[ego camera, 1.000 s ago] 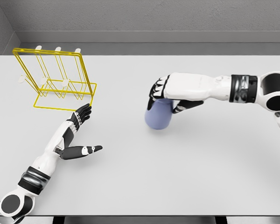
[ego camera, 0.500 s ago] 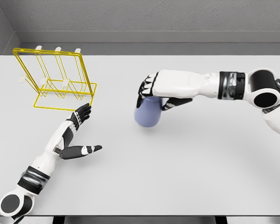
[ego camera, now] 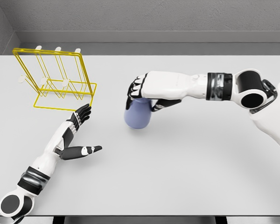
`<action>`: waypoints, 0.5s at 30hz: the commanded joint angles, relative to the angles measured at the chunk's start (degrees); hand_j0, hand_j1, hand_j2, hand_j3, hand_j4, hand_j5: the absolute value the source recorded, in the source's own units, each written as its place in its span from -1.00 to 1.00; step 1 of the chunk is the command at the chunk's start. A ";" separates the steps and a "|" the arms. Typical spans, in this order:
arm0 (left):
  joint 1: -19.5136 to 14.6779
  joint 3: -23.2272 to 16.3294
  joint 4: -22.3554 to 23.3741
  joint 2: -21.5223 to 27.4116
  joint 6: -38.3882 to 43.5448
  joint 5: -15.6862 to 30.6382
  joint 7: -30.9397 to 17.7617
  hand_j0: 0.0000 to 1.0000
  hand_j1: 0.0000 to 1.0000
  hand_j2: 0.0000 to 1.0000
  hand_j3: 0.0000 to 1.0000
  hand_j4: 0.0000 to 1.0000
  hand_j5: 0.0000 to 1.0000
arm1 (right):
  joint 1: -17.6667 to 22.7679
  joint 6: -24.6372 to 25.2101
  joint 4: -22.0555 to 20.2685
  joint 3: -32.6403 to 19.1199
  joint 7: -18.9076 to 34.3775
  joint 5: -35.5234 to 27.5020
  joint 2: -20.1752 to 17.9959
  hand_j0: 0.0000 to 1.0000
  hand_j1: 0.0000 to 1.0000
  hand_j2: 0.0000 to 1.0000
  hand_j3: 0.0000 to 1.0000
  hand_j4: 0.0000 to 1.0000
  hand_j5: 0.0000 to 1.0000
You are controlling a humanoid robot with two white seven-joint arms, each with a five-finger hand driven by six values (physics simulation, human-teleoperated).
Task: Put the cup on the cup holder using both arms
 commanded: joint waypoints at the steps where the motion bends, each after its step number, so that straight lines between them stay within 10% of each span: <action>1: 0.00 0.00 -0.03 0.04 -0.01 -0.08 0.00 1.00 1.00 1.00 1.00 1.00 1.00 | 0.00 0.18 0.10 -0.02 -0.04 0.33 0.74 0.24 0.24 0.24 0.24 0.24 0.24; 15: -0.09 0.00 -0.03 0.04 -0.01 -0.17 0.00 1.00 1.00 1.00 1.00 1.00 1.00 | 0.00 0.18 0.80 0.95 -0.04 2.70 4.25 0.24 0.24 0.24 0.24 0.24 0.24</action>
